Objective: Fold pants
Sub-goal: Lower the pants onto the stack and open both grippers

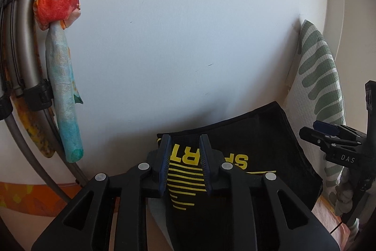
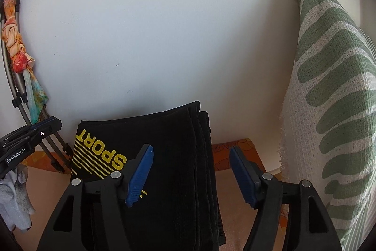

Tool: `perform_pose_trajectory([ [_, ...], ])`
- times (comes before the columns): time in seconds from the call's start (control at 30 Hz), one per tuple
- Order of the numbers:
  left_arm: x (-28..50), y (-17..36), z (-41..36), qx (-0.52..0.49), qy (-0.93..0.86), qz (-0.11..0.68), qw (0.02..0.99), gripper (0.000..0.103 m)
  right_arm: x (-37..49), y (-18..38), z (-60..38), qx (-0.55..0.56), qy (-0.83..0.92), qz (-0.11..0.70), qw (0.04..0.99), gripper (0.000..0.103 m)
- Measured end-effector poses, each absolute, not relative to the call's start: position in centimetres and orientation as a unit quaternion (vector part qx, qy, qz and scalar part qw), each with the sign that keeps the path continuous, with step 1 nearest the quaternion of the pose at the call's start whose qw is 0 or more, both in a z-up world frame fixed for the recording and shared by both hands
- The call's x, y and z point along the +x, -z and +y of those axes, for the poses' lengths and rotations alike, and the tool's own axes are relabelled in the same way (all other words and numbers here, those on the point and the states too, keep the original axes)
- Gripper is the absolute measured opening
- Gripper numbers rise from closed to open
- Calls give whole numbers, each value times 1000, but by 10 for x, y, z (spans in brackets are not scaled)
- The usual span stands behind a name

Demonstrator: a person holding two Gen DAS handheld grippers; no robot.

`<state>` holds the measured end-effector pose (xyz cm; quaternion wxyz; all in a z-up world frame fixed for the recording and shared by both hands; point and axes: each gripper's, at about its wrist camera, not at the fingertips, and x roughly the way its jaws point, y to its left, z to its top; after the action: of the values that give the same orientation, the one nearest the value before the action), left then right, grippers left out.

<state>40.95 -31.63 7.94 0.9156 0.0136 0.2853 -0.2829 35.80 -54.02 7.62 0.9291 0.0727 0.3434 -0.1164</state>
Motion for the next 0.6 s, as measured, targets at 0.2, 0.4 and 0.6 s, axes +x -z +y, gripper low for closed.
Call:
perform_pose_trajectory([
  [0.2, 375, -95, -294, 24, 291, 280, 915, 37, 312, -95, -504, 65, 124, 322, 936, 89],
  [0.4, 333, -103, -266, 26, 300, 292, 908, 48, 253, -115, -461, 47, 141, 302, 942, 103],
  [0.6, 284, -119, -242, 34, 300, 281, 911, 62, 207, -136, -422, 41, 138, 293, 945, 103],
])
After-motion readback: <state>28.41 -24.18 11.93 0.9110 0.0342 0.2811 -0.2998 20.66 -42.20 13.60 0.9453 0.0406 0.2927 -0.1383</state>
